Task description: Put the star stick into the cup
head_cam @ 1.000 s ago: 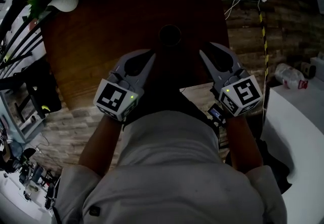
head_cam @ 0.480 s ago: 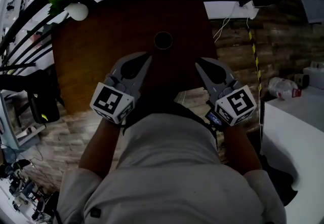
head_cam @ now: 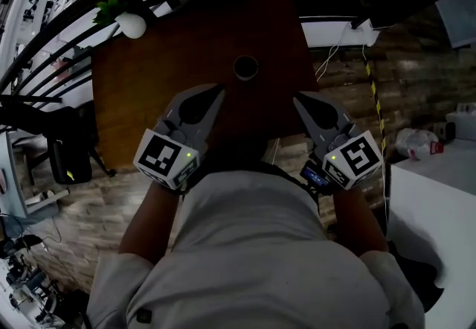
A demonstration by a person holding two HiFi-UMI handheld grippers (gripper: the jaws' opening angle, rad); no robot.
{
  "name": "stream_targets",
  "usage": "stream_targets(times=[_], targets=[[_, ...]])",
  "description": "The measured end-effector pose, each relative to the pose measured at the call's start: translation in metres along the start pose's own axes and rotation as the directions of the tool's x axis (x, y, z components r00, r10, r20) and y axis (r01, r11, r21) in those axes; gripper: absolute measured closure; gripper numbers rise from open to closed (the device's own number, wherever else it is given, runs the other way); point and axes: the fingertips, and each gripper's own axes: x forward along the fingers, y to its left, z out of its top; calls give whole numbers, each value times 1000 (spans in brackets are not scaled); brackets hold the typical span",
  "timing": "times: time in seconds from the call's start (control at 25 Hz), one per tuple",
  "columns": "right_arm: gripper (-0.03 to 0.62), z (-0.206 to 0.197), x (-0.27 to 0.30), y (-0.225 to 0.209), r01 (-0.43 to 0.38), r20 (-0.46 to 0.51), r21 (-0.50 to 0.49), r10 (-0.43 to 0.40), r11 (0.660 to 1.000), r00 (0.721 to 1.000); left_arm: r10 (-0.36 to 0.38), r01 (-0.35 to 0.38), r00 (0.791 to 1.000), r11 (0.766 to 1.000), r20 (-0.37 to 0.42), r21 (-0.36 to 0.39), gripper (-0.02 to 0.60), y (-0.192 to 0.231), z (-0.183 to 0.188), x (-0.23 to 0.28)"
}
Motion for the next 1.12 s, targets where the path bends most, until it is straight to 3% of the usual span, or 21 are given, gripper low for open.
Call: stream_targets(times=[0.28,0.64,1.12], targets=[[586,6,3,30,13,13,5,-13,1000,1000,-37,37,999,999,21,20,578,-1,7,-24],[586,20,14,83,81,38,44,-83,996,996,-135,135,991,990,-1,36,578,7,6,-78],[586,12,2,161,226,50,96,-232,969,971,-282,283,959,959,-12,20,578,-3,-14,-145]])
